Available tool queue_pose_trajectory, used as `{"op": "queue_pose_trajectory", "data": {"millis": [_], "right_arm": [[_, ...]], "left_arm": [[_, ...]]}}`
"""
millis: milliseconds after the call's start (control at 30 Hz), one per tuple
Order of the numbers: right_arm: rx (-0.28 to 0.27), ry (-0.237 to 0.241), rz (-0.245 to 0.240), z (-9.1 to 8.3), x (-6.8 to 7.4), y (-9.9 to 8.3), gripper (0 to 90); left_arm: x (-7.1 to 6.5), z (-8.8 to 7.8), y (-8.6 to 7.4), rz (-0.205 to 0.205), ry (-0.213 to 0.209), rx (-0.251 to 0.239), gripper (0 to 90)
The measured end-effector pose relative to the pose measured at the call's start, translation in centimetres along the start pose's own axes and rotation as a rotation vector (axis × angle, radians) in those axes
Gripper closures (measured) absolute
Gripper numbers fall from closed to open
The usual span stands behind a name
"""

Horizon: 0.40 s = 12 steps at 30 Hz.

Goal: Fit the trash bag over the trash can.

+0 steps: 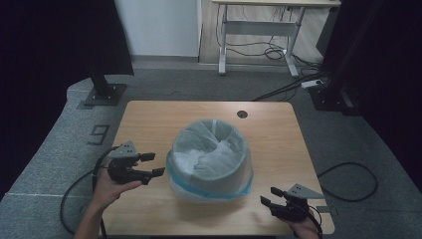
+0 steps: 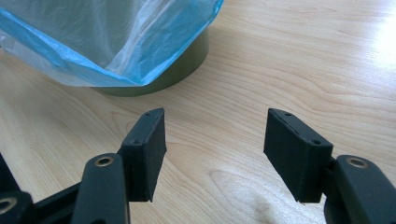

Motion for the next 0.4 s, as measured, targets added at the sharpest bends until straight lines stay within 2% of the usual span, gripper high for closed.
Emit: {"op": "queue_pose_trajectory", "data": {"millis": [400], "right_arm": [[0.001, -0.001, 0.003, 0.15, -0.05, -0.05, 37.8]], "left_arm": [[0.74, -0.08, -0.74, -0.027, -0.012, -0.01, 30.6]]}}
Point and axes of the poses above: each handheld gripper's, and its own axes: z roughly forward along the jaws, y roughly out of its top, x roughly to its left, the point moved 9 cm from there along z, roughly forward along the jaws, and after that the axes turned 15 degrees about -z, right-handed, at the moved point
